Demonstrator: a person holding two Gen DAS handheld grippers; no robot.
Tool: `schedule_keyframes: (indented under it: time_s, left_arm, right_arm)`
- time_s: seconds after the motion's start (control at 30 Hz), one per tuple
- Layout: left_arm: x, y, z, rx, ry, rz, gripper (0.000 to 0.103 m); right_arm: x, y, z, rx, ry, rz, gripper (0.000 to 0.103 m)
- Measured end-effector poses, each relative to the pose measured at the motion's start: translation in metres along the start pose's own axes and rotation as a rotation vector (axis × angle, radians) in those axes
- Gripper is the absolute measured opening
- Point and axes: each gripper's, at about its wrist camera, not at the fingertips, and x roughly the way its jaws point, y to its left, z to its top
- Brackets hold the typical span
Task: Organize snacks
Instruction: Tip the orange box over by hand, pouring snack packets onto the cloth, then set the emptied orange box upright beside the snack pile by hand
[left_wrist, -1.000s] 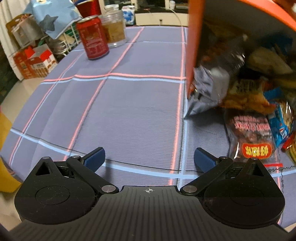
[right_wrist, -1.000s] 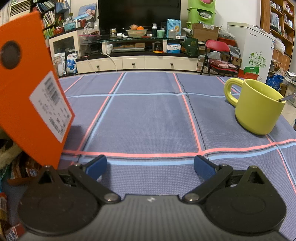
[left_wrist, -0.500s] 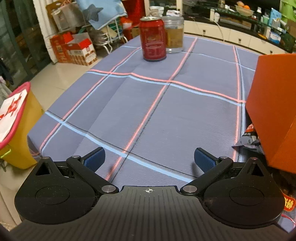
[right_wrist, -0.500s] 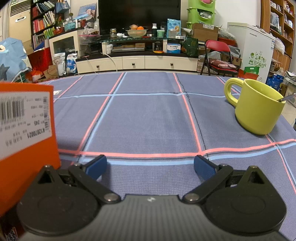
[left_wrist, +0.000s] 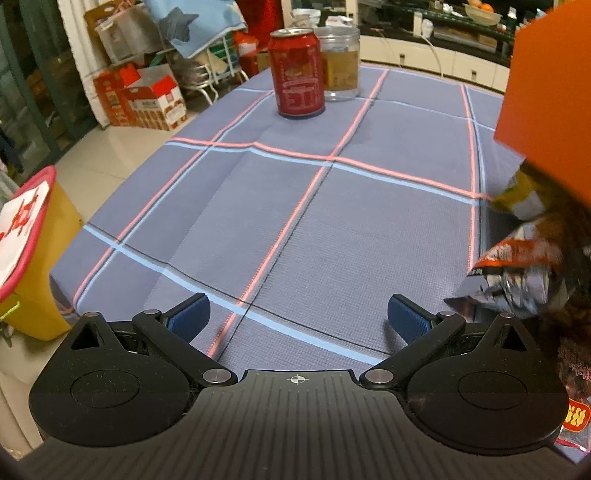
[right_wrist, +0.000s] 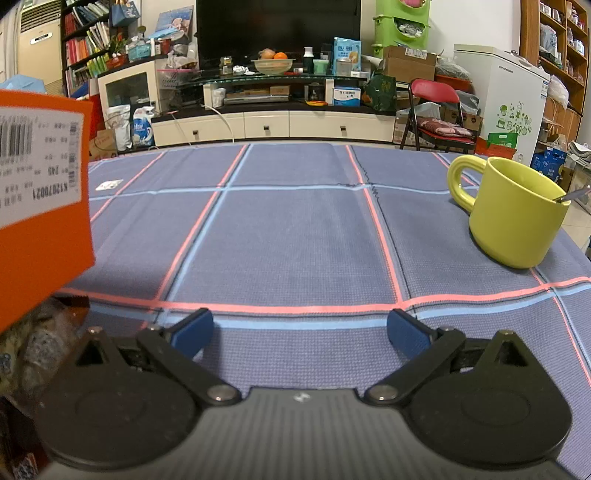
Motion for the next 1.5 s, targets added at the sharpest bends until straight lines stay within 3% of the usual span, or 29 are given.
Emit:
schedule_keyframes:
  time_s: [0.87,1.5]
  left_arm:
    - [-0.021,0.0,0.0,0.018,-0.036,-0.05,0.089]
    - [-0.01,-0.011,0.012,0.053,-0.022,-0.074,0.089]
  right_arm:
    - [-0.001,0.001,0.0,0.0,0.0,-0.001,0.099]
    - [-0.001,0.0,0.0,0.0,0.0,-0.001,0.099]
